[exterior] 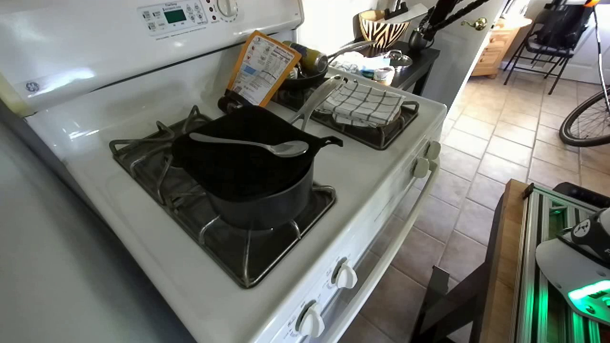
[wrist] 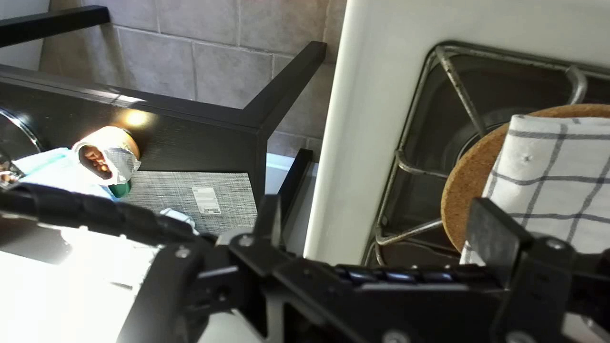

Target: Pick up the yellow can and place it standing the right way up on the middle white surface of the stove

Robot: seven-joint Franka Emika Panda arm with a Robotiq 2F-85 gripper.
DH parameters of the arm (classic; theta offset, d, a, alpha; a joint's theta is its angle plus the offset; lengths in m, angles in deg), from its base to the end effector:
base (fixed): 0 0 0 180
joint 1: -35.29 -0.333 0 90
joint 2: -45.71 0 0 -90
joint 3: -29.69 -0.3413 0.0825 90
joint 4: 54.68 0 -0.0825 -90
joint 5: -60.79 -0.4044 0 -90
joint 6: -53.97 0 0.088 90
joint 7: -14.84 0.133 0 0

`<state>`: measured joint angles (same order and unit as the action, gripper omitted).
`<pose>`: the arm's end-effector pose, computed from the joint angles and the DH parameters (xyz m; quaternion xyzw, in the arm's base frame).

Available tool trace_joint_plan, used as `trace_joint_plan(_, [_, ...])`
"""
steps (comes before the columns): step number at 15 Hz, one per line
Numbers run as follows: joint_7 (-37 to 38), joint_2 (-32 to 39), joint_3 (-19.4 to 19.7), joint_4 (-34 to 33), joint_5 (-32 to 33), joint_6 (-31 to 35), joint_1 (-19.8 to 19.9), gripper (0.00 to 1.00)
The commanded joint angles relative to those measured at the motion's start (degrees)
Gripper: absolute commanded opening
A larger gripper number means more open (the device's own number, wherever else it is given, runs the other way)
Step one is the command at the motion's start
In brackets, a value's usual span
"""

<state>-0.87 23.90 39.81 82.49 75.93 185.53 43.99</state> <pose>0.4438 -0.1663 0.4764 0.9860 0.0478 0.1108 0.1148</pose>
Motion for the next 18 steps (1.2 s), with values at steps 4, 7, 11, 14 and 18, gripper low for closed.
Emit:
trace_joint_plan(4, [5.01, 4.06, -0.3, -6.19, -2.74, -8.34, 0.81, 1.0])
trace_joint_plan(7, [8.2, 10.47, 1.36, -15.66, -6.43, -14.26, 1.14, 1.0])
trace_joint_plan(11, [11.7, 18.05, 3.83, -28.24, -12.51, -20.55, 2.94, 1.0])
trace_joint_plan(14, [10.71, 17.1, 3.8, -27.7, -14.42, -19.69, 3.35, 1.0])
trace_joint_plan(18, [10.57, 18.28, 3.78, -29.15, -14.9, -20.05, 3.55, 1.0])
